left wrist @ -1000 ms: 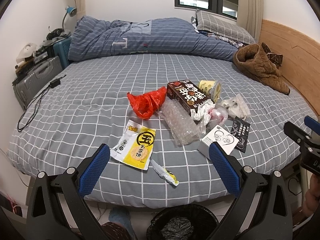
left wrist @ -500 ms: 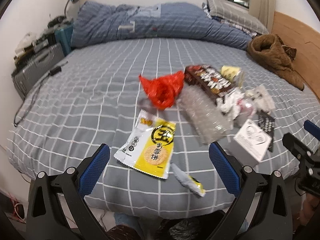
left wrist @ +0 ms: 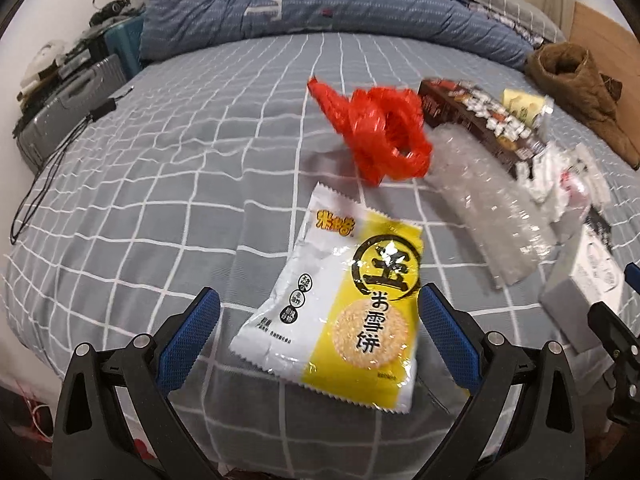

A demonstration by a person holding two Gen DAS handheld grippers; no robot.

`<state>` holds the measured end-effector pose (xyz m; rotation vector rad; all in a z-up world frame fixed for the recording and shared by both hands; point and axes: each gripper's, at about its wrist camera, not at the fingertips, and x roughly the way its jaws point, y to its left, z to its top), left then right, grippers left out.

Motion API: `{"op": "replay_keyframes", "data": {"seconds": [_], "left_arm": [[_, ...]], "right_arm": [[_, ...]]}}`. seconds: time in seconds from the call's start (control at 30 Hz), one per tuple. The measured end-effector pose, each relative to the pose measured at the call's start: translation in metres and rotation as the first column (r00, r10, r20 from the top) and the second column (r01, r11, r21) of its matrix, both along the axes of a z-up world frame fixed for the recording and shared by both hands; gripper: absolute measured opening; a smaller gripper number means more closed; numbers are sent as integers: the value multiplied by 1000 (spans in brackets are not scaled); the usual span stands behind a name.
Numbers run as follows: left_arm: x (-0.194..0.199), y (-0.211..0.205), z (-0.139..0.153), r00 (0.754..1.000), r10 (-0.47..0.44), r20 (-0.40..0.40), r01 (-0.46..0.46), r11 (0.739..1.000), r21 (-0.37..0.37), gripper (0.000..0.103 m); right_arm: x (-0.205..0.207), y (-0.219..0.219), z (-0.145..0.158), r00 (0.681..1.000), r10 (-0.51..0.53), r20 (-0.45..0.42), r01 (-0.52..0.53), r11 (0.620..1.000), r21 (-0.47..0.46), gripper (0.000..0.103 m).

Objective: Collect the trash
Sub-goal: 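Reach the left tool to the yellow rice cracker packet while the right tool reaches the white earphone box, then close the left tool on the rice cracker packet while the right tool grips the white box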

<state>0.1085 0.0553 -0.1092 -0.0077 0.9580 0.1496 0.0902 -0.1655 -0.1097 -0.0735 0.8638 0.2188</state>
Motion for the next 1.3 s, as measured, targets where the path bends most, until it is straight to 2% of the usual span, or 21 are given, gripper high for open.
{"op": "replay_keyframes", "data": {"seconds": [0.2, 0.3, 0.4, 0.67, 0.77, 0.87, 0.93, 0.97, 1.0, 1.03, 1.07, 1.17, 1.3], "left_arm": [[10, 3, -13, 1000, -8, -25, 8, 1000, -3, 97], [14, 4, -18, 999, -22, -39, 22, 1000, -10, 89], [16, 3, -20, 998, -42, -43, 40, 999, -29, 75], [15, 4, -14, 999, -44, -13, 44, 999, -24, 31], [14, 8, -9, 999, -42, 5, 42, 998, -49, 22], [14, 7, -6, 999, -47, 11, 48, 997, -53, 19], [13, 6, -5, 999, -48, 13, 49, 998, -50, 20], [14, 7, -5, 999, -47, 12, 48, 998, -45, 24], [14, 6, -6, 999, -45, 9, 46, 998, -41, 33], [14, 6, -6, 999, -32, 3, 32, 999, -27, 61], [11, 3, -4, 1000, -24, 13, 24, 1000, -11, 78], [8, -6, 2, 998, -39, 49, 36, 998, 59, 83], [12, -7, 4, 997, -61, 40, 59, 996, 69, 86]], "right_arm": [[3, 3, -11, 1000, 14, -3, -14, 1000, 28, 95], [4, 6, -16, 1000, 29, -8, -29, 999, 29, 88], [5, 7, -20, 1000, 28, -5, -28, 1000, 13, 82], [3, 9, -20, 999, 46, 21, -46, 999, -5, 80], [3, 10, -19, 999, 47, 25, -47, 999, -6, 80], [2, 11, -18, 998, 48, 28, -48, 999, -11, 80], [1, 11, -17, 998, 49, 30, -49, 999, -14, 80], [1, 11, -17, 998, 50, 30, -49, 999, -13, 80], [1, 11, -17, 998, 49, 29, -49, 999, -13, 80], [1, 11, -17, 998, 49, 27, -48, 999, -13, 80], [1, 11, -17, 999, 48, 25, -48, 999, -13, 80], [2, 10, -18, 999, 49, 22, -48, 999, -11, 80], [1, 9, -18, 999, 49, 20, -49, 999, -6, 80]]}}
